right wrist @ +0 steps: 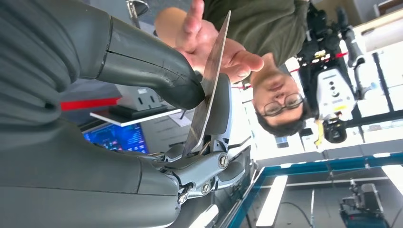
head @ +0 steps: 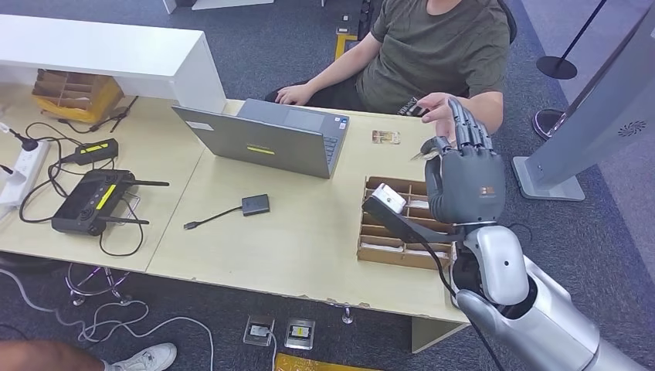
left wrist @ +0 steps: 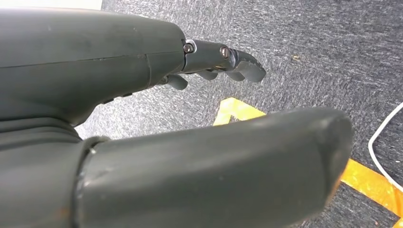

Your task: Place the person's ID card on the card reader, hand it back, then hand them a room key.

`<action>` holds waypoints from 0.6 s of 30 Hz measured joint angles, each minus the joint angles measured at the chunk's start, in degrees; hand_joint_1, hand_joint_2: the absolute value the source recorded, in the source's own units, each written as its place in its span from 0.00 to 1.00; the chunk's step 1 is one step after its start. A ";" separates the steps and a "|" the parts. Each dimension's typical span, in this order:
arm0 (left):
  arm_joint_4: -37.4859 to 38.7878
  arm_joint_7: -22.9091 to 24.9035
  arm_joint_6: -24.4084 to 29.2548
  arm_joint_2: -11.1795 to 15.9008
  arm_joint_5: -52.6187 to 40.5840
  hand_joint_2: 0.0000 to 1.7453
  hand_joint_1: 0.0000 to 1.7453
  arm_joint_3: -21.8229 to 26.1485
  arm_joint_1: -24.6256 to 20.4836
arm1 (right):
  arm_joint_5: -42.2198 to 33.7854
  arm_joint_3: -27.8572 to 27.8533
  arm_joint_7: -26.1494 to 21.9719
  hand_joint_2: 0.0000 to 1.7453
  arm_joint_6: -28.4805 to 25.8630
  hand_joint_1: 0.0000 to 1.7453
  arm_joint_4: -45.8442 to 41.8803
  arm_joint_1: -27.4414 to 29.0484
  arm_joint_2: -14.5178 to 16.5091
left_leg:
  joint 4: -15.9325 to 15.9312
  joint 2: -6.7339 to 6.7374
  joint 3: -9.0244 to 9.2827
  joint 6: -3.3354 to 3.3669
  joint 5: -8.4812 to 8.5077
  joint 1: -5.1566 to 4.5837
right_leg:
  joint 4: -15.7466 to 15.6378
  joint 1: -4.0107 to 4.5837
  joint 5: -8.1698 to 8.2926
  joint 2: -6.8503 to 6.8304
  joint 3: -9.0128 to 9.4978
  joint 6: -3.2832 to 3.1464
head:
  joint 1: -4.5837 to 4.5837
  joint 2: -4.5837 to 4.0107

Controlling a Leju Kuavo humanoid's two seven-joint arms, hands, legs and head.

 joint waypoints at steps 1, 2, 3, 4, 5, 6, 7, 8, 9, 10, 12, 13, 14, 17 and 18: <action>0.00 -0.01 -0.07 0.00 -0.02 0.00 0.00 -0.01 0.00 | -0.28 0.27 -0.33 1.00 0.03 1.00 0.70 -0.37 0.55 | 0.00 0.00 0.00 0.00 0.00 0.00 | 0.01 0.00 0.00 0.00 0.00 0.00 | 0.00 -0.01; 0.00 -0.01 -0.17 0.00 -0.03 0.00 0.00 -0.02 -0.01 | -0.70 0.56 -0.67 1.00 0.03 1.00 1.64 -0.79 1.17 | 0.00 0.00 -0.01 0.00 0.00 0.01 | 0.01 0.01 0.00 0.01 0.01 0.00 | 0.00 -0.01; 0.00 -0.01 -0.28 0.00 -0.05 0.00 0.00 -0.02 -0.03 | -1.30 0.92 -0.99 1.00 0.01 1.00 2.79 -1.30 1.90 | 0.00 0.00 -0.02 0.00 0.00 0.01 | 0.02 0.01 0.00 0.01 0.00 0.00 | 0.01 -0.01; 0.00 -0.02 -0.39 0.00 -0.09 0.00 0.00 -0.03 -0.03 | -2.12 1.30 -1.29 1.00 -0.06 1.00 4.20 -1.91 2.71 | 0.00 0.00 -0.03 0.00 0.00 0.01 | 0.03 0.01 0.00 0.01 0.00 0.00 | 0.01 -0.01; 0.00 -0.02 -0.53 0.00 -0.20 0.00 0.00 -0.04 -0.05 | -3.09 1.73 -1.56 1.00 -0.20 1.00 5.89 -2.64 3.72 | 0.00 0.00 -0.03 0.00 0.00 0.01 | 0.03 0.01 0.00 0.02 -0.01 0.00 | 0.01 0.00; 0.00 -0.01 -0.71 0.00 -0.40 0.00 0.00 -0.07 -0.07 | -4.06 2.15 -1.79 1.00 -0.42 1.00 7.77 -3.47 4.88 | 0.00 0.01 -0.03 0.00 0.00 0.01 | 0.04 0.01 0.00 0.03 -0.01 0.00 | 0.00 0.00; 0.00 0.02 -0.89 -0.01 -0.69 0.00 0.00 -0.17 -0.12 | -4.88 2.51 -1.92 1.00 -0.71 1.00 9.87 -4.35 6.12 | 0.00 0.01 -0.02 -0.01 0.00 0.01 | 0.04 0.01 0.00 0.03 -0.02 0.00 | 0.00 0.00; 0.00 0.06 -1.10 -0.01 -1.03 0.00 0.00 -0.35 -0.18 | -5.49 2.85 -1.94 1.00 -0.95 1.00 12.17 -5.23 7.45 | 0.00 0.01 -0.01 -0.01 0.01 0.02 | 0.04 0.02 0.00 0.02 -0.02 0.00 | -0.01 0.00; 0.00 0.11 -1.30 -0.02 -1.36 0.00 0.00 -0.61 -0.23 | -5.96 3.12 -1.83 1.00 -1.08 1.00 14.59 -6.04 8.70 | 0.00 -0.01 0.00 -0.02 0.02 0.02 | 0.04 0.03 0.00 -0.01 -0.02 0.00 | -0.01 0.00; 0.00 0.15 -1.43 -0.04 -1.60 0.00 0.00 -0.86 -0.26 | -6.45 3.38 -1.67 1.00 -1.06 1.00 16.97 -6.77 9.77 | 0.00 -0.03 0.00 -0.03 0.03 0.03 | 0.04 0.03 0.00 -0.04 -0.02 0.00 | 0.01 0.00; 0.00 0.18 -1.53 -0.09 -1.79 0.00 0.00 -1.18 -0.27 | -7.63 3.82 -1.42 1.00 -0.63 1.00 20.77 -7.70 11.21 | 0.00 -0.07 -0.01 -0.03 0.04 0.04 | 0.04 0.04 0.00 -0.09 -0.02 0.00 | 0.02 0.00; 0.00 0.18 -1.52 -0.12 -1.79 0.00 0.00 -1.25 -0.26 | -8.14 3.96 -1.38 1.00 -0.39 1.00 22.05 -7.90 11.63 | 0.00 -0.07 -0.02 -0.03 0.04 0.04 | 0.04 0.04 0.00 -0.09 -0.02 0.00 | 0.02 0.00; 0.00 0.18 -1.50 -0.14 -1.79 0.00 0.00 -1.31 -0.26 | -8.40 4.05 -1.32 1.00 -0.13 1.00 23.08 -8.01 11.95 | 0.00 -0.08 -0.02 -0.03 0.04 0.04 | 0.03 0.04 0.00 -0.09 -0.02 -0.01 | 0.02 0.00; 0.00 0.18 -1.48 -0.17 -1.82 0.00 0.00 -1.40 -0.26 | -8.10 4.07 -0.66 1.00 0.98 0.99 25.55 -8.12 12.36 | 0.00 -0.07 -0.03 -0.03 0.03 0.04 | 0.01 0.04 -0.01 -0.07 -0.02 -0.01 | 0.02 0.00; 0.00 0.18 -1.49 -0.18 -1.88 0.00 0.00 -1.41 -0.26 | -7.93 4.07 -0.30 1.00 1.48 0.91 26.16 -8.10 12.34 | 0.01 -0.06 -0.03 -0.03 0.03 0.04 | -0.01 0.04 -0.01 -0.07 -0.02 -0.01 | 0.02 0.00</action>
